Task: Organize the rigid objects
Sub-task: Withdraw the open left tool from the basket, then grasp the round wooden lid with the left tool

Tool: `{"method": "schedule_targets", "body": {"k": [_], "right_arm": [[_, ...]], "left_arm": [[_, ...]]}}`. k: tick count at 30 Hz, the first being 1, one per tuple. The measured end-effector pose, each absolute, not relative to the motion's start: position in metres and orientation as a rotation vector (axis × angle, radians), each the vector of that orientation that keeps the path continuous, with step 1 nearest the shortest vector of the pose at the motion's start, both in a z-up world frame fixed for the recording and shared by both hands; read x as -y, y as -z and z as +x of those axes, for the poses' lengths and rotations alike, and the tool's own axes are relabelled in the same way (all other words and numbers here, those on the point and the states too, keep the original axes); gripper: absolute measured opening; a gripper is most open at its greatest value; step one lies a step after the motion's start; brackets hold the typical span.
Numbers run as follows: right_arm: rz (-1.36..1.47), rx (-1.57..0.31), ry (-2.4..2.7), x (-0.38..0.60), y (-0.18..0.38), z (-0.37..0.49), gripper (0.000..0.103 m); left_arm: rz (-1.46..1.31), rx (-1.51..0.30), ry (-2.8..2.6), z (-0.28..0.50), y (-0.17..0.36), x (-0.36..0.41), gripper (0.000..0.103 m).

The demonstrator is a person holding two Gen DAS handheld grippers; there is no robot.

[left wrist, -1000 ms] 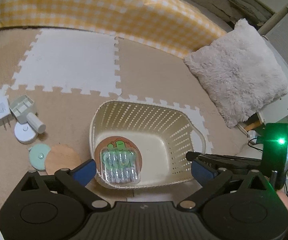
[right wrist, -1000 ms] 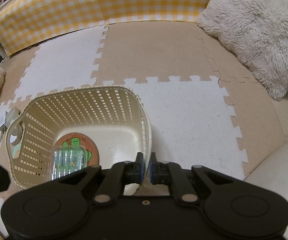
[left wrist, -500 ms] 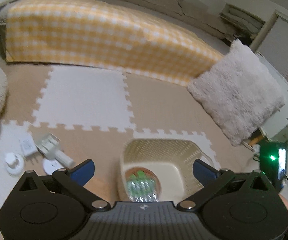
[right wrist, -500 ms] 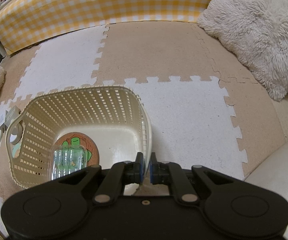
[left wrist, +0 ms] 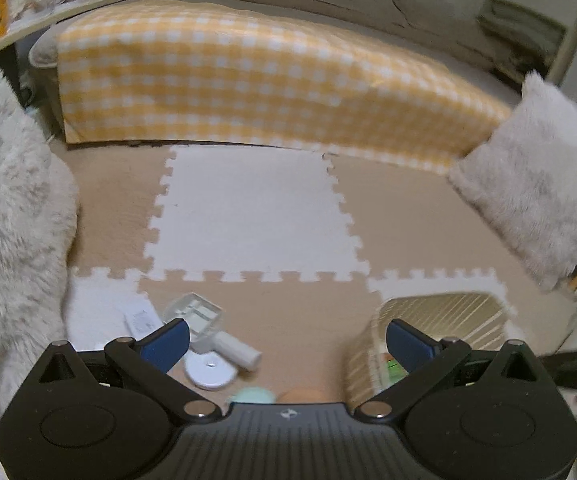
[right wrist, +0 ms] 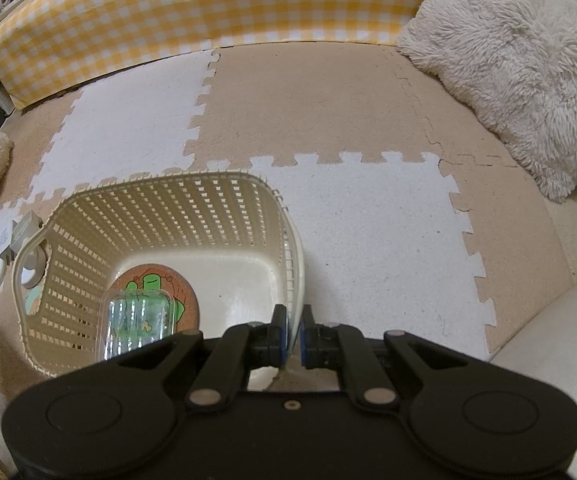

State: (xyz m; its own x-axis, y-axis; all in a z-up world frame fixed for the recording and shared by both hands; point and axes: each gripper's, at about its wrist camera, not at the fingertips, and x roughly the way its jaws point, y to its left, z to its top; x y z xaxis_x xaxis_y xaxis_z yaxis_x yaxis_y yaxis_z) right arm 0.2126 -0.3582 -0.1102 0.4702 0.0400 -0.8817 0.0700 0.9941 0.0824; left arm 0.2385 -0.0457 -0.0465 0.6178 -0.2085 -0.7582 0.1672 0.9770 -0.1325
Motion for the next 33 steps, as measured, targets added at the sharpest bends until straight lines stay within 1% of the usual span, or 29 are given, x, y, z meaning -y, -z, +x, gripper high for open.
{"method": "schedule_targets", "body": {"k": [8,14,27,29,33], "right_arm": [[0.113,-1.082,0.017,0.358,0.111,0.212,0.007],[0.113,-1.083,0.016,0.357,0.11,0.212,0.007],[0.113,-1.083,0.016,0.357,0.11,0.212,0.007],[0.113,-1.083,0.016,0.358,0.11,0.212,0.007],[0.116,-1.082,0.016,0.358,0.11,0.212,0.007]], "left_arm": [[0.123,-0.914,0.363,0.24,0.066,0.044,0.103],[0.294,-0.937,0.509,0.229,0.089,0.062,0.103],[0.514,-1.005,0.609,0.216,0.134,0.097,0.103],[0.532,-1.011,0.622,0.215,0.139,0.101,0.101],[0.563,-1.003,0.623,0.216,0.148,0.108,0.092]]}}
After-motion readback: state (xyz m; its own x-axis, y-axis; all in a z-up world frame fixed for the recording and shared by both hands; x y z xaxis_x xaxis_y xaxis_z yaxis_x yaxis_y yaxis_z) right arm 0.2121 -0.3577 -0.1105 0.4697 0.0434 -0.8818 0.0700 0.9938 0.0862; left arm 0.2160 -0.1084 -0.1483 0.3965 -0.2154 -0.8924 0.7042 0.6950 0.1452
